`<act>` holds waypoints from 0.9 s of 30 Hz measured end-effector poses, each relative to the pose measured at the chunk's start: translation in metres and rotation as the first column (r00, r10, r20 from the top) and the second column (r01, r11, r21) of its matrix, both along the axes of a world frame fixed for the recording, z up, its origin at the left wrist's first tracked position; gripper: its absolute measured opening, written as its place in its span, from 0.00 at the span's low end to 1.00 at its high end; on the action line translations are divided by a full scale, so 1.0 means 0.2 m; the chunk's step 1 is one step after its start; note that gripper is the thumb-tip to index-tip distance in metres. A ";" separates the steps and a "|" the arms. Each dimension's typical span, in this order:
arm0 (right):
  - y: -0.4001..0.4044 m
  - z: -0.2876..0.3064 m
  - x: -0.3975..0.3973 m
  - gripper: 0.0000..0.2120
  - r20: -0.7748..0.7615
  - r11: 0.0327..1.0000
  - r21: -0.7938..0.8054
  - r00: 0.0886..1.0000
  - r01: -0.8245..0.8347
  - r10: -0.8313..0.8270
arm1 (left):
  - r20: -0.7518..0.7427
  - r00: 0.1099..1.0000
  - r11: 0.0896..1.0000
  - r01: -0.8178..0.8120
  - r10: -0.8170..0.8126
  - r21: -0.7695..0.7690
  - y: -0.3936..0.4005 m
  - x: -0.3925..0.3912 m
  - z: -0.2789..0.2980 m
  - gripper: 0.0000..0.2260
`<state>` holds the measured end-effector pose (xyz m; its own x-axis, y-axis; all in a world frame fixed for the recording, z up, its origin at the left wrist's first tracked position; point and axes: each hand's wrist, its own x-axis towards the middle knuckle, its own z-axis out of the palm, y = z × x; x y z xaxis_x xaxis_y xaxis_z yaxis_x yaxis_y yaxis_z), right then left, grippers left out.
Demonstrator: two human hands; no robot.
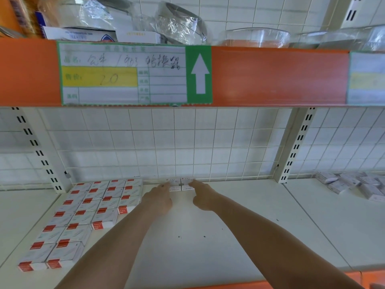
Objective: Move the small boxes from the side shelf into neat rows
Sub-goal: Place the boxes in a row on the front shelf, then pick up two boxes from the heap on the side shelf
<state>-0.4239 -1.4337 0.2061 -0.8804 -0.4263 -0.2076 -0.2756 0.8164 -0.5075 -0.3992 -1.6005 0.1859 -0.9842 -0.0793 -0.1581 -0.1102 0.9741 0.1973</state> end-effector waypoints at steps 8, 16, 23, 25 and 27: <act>0.00 0.01 0.00 0.31 0.037 1.000 0.025 0.999 0.016 -0.017 | 0.051 0.999 1.000 0.004 -0.004 -0.001 0.02 0.01 0.02 0.33; 0.07 0.06 0.02 0.27 -0.031 0.997 0.023 0.997 0.076 -0.075 | -0.074 0.993 0.990 0.086 -0.094 -0.108 0.09 0.03 0.12 0.23; 0.22 0.11 0.10 0.21 -0.142 0.990 0.077 0.984 0.121 -0.110 | -0.137 0.955 0.963 0.250 -0.263 -0.102 0.24 0.06 0.21 0.18; 0.27 0.12 0.13 0.21 -0.148 0.985 0.087 0.980 0.148 -0.135 | -0.133 0.947 0.955 0.280 -0.291 -0.095 0.29 0.07 0.22 0.18; 0.32 0.12 0.17 0.22 -0.157 0.979 0.115 0.977 0.166 -0.148 | -0.117 0.939 0.945 0.313 -0.323 -0.095 0.34 0.07 0.22 0.19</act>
<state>-0.3909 -1.3694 0.2297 -0.9591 -0.2588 -0.1144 -0.2027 0.9104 -0.3606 -0.3849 -1.5334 0.2292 -0.9715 0.2347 -0.0340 0.2295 0.9665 0.1149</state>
